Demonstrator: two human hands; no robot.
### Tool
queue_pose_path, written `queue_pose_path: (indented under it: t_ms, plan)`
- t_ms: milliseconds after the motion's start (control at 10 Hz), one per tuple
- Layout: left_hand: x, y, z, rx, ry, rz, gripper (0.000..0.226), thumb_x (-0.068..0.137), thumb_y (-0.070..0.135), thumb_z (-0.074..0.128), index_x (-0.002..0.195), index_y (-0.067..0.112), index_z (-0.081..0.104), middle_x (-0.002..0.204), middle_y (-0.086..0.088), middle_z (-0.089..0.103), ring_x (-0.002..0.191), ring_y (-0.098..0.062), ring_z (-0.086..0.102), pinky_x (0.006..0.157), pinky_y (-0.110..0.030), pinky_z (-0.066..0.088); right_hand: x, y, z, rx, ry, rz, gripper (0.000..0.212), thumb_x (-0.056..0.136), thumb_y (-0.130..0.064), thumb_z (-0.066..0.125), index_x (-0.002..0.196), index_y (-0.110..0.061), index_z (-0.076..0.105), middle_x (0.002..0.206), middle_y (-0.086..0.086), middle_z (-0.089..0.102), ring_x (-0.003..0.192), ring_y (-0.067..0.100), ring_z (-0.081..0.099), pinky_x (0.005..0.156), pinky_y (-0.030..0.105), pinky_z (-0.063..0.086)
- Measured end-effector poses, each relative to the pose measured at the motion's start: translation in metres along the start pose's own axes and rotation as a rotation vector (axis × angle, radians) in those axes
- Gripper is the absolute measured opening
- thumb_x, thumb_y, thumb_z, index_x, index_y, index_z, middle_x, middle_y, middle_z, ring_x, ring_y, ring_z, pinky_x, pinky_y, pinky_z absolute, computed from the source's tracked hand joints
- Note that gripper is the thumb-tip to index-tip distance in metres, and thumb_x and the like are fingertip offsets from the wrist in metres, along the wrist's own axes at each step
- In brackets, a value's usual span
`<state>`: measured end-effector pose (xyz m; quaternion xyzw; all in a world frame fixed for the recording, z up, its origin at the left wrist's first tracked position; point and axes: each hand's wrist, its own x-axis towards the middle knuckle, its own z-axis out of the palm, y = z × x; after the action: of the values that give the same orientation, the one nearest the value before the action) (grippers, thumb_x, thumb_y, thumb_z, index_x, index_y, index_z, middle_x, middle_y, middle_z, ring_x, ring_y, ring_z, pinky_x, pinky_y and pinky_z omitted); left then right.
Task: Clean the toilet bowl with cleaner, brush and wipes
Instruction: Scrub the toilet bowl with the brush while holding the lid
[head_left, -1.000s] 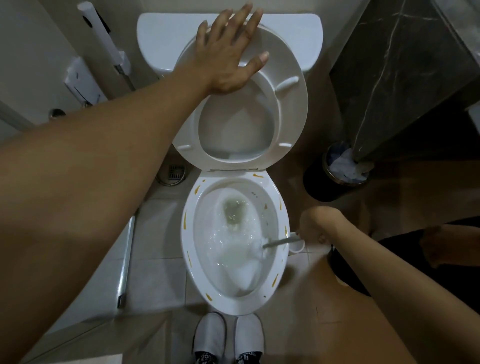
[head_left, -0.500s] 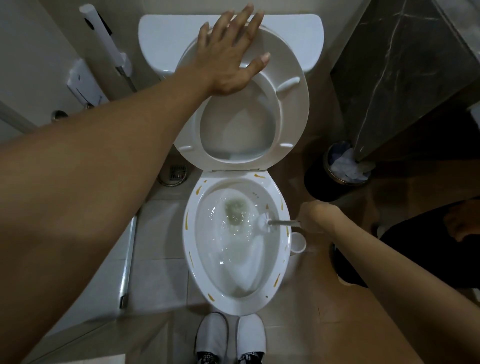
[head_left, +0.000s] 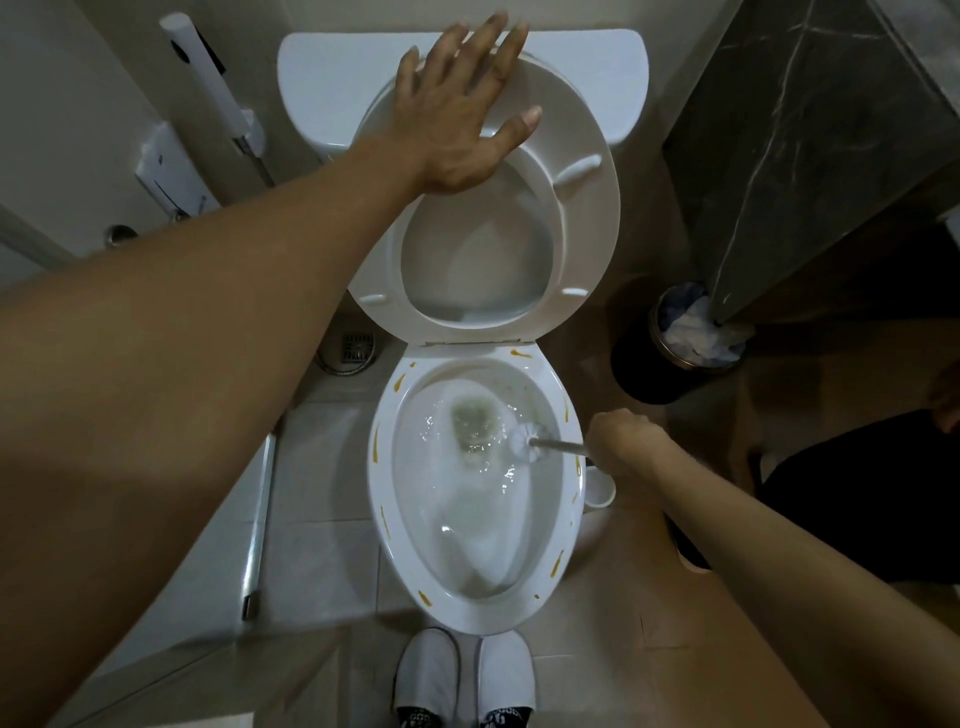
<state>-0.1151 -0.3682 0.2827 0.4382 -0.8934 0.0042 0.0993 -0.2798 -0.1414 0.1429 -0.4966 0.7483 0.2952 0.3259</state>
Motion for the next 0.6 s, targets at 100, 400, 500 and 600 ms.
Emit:
queue_pose_path:
  t_ms: [100,400,500,600]
  plan:
    - [0.000,0.000,0.000,-0.002,0.002,-0.003,0.070,0.095,0.060,0.018,0.152,0.025,-0.003,0.161,-0.001,-0.004,0.147,-0.027,-0.002,0.115,-0.054,0.000,0.009,-0.003,-0.005,0.046,0.111,0.006,0.032,0.094,-0.021,0.051,0.120,-0.005,0.060,0.111,0.011,0.060,0.104,0.030,0.062,0.089,0.039,0.053]
    - [0.000,-0.001,0.001,0.001,0.004,0.002,0.072,0.093,0.062,0.016,0.152,0.026,-0.002,0.161,-0.001,-0.004,0.147,-0.027,-0.001,0.115,-0.054,0.000,0.019,-0.001,-0.004,0.049,0.115,0.013,0.030,0.092,-0.016,0.054,0.118,-0.006,0.062,0.101,0.009,0.060,0.100,0.029,0.064,0.086,0.038,0.055]
    - [0.001,-0.001,0.001,0.004,0.003,0.005,0.073,0.092,0.062,0.016,0.152,0.025,-0.002,0.161,-0.002,-0.004,0.147,-0.027,-0.001,0.115,-0.055,0.000,0.020,-0.015,-0.001,0.055,0.214,-0.064,0.033,0.093,-0.012,0.047,0.122,-0.012,0.061,0.109,0.009,0.061,0.101,0.031,0.063,0.080,0.036,0.052]
    - [0.001,-0.001,0.001,-0.003,0.004,-0.001,0.072,0.093,0.062,0.017,0.152,0.026,-0.002,0.161,-0.001,-0.004,0.147,-0.027,-0.002,0.115,-0.055,0.000,0.020,-0.022,0.025,0.082,0.193,-0.107,0.033,0.096,-0.015,0.042,0.125,-0.016,0.059,0.116,0.011,0.061,0.104,0.032,0.062,0.082,0.037,0.051]
